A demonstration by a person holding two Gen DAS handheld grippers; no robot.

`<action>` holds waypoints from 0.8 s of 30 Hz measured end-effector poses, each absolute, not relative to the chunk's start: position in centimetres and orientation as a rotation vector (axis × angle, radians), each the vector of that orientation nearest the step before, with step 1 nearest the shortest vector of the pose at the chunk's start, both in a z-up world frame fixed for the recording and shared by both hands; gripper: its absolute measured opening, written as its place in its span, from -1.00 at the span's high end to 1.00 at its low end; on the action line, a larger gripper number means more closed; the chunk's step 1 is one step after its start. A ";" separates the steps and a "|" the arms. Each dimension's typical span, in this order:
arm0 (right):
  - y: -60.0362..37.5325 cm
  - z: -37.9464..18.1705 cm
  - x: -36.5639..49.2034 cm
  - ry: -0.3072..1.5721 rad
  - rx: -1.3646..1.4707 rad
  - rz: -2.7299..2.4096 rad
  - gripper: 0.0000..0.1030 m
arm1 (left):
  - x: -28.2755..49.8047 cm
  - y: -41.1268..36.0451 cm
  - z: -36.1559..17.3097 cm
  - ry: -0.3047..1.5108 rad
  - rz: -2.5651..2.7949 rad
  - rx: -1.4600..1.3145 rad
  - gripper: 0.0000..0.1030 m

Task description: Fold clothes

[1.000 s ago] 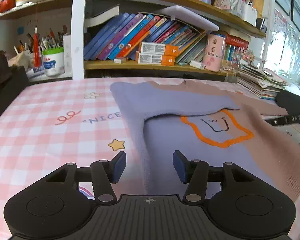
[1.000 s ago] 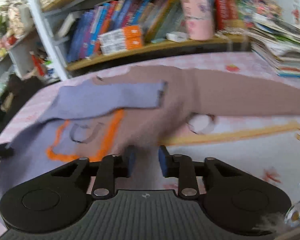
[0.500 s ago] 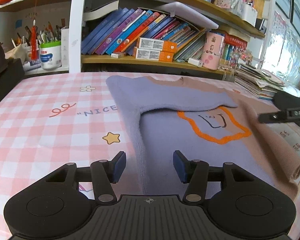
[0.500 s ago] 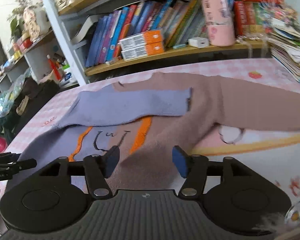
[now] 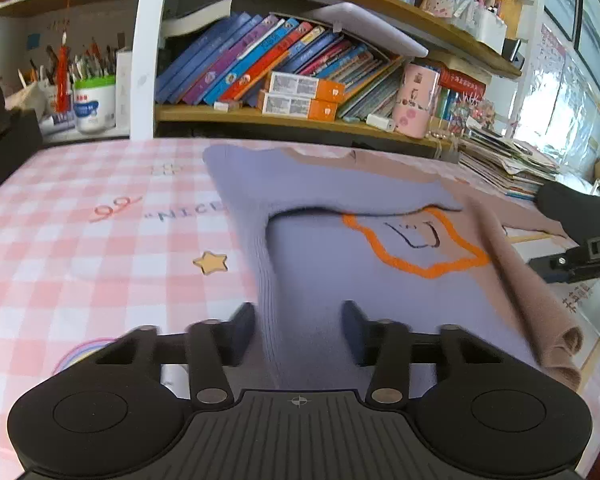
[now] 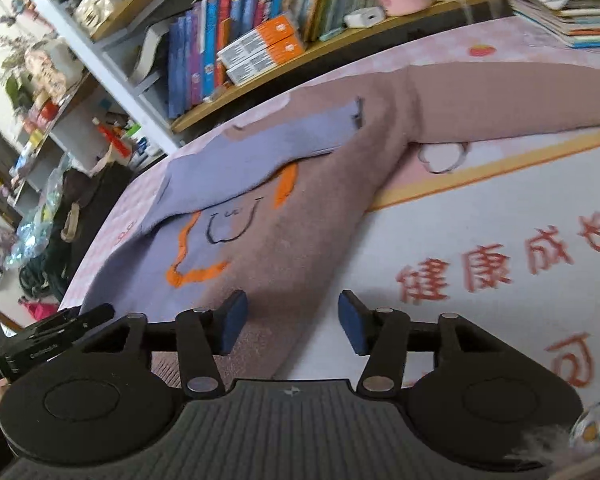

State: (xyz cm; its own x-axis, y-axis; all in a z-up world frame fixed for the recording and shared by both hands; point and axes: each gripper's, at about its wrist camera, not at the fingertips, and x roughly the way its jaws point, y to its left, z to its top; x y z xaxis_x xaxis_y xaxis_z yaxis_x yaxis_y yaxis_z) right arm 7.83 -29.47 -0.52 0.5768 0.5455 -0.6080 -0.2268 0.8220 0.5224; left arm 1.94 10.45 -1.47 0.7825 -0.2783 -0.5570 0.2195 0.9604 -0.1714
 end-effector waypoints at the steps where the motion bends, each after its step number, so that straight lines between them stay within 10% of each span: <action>1: -29.0 -0.6 8.0 0.849 0.412 0.480 0.27 | 2.0 10.5 -1.6 0.620 -0.270 -0.106 0.53; 5: -29.0 0.0 8.0 0.825 0.392 0.479 0.87 | 1.9 11.3 -1.4 0.597 -0.275 -0.145 0.89; 11: -33.3 5.1 4.2 0.659 0.212 0.349 0.93 | 1.7 11.5 -0.7 0.586 -0.275 -0.154 0.89; 24: -33.0 0.8 4.8 0.808 0.192 0.257 0.47 | 1.9 12.2 -1.2 0.632 -0.262 -0.166 0.78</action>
State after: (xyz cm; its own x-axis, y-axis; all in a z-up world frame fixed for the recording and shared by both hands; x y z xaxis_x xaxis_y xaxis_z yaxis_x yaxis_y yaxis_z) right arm 4.77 -33.00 0.76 0.6624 0.2984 -0.6872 -0.1527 0.9518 0.2661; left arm 1.89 12.20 -1.21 0.7755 -0.2908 -0.5603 0.1902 0.9540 -0.2319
